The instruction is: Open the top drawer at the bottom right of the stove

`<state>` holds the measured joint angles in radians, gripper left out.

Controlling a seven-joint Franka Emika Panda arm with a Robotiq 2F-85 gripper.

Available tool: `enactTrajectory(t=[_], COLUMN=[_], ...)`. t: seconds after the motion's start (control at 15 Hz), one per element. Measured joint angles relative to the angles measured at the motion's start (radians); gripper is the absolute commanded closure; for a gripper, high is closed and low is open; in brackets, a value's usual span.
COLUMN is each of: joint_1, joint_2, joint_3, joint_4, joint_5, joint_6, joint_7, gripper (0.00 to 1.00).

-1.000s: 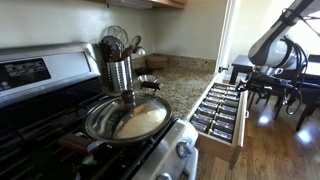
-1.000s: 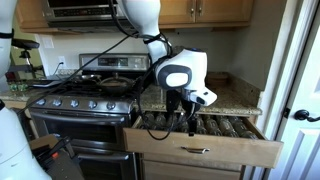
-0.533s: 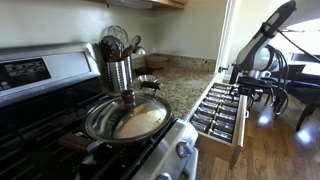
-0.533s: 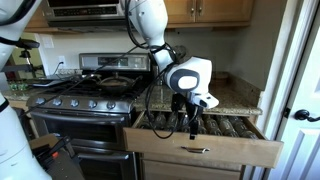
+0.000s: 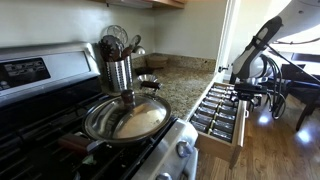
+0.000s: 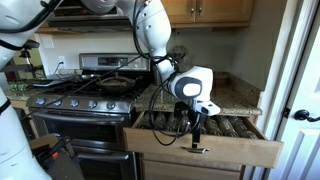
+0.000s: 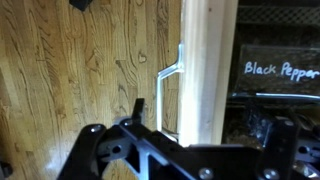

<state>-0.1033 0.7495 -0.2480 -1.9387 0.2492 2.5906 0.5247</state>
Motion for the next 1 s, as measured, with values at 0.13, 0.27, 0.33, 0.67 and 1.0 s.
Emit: enactTrajectory(t=[0.13,0.27,0.33,0.67,1.0], joint_1=[0.028,0.051,0.061,0.149,0.239], joint_2=[0.015,0.025,0.025,0.025,0.025], joint_3=[-0.032,-0.062,-0.072,-0.147,-0.236], joint_4=[0.002,0.001,-0.001,-0.028,-0.083], joint_5=[-0.021,-0.047,-0.054,-0.125,-0.232], joint_6=[0.0,-0.004,-0.005,-0.006,-0.023], joint_7=[0.026,0.051,0.06,0.18,0.336], gripper=[0.0,0.0,0.0,0.0,0.0])
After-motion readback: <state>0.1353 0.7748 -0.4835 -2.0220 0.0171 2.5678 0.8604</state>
